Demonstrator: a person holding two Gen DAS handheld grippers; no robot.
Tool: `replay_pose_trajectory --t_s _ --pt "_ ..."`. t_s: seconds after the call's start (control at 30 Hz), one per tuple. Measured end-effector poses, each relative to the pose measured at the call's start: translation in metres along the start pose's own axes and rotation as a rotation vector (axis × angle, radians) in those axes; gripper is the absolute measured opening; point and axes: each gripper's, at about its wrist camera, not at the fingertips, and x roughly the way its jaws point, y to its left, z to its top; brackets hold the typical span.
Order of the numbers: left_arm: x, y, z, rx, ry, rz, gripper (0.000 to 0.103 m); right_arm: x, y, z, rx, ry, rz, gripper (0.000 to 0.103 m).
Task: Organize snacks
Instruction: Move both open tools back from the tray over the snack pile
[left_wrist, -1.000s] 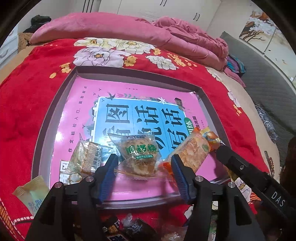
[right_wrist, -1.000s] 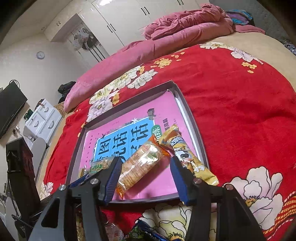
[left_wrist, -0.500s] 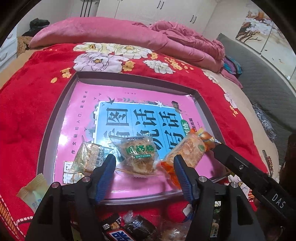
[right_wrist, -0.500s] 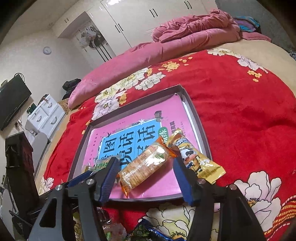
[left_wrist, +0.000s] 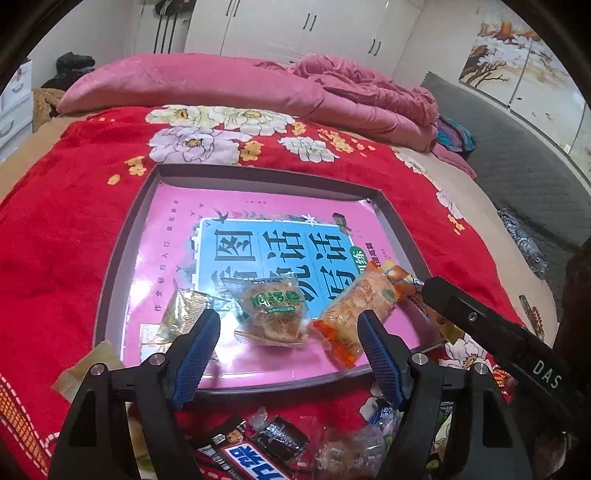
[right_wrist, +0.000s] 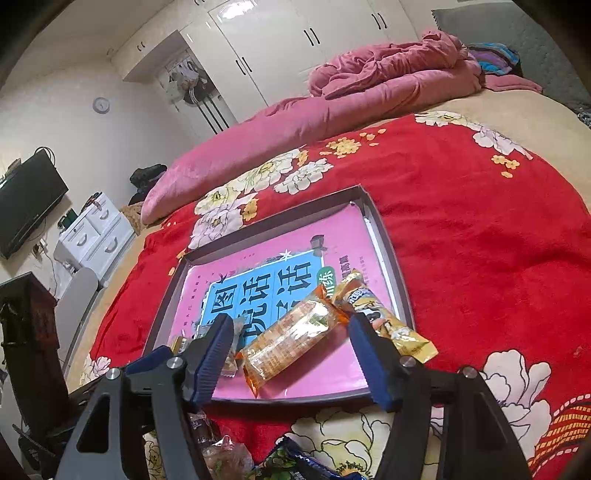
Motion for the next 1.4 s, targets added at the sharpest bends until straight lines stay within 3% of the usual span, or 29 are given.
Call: replay_pose_trajectory --t_s 0.63,1.4 --pt "-0.031 0.015 -0.006 -0.048 -0.048 0.02 0.078 -0.015 0.014 -0.004 -0.078 -0.021 -0.002 0.066" --pt "-0.053 0.033 -0.026 -0.099 -0.006 0.038 0.078 -0.04 0.019 -0.018 -0.104 -0.015 -0.006 0.071"
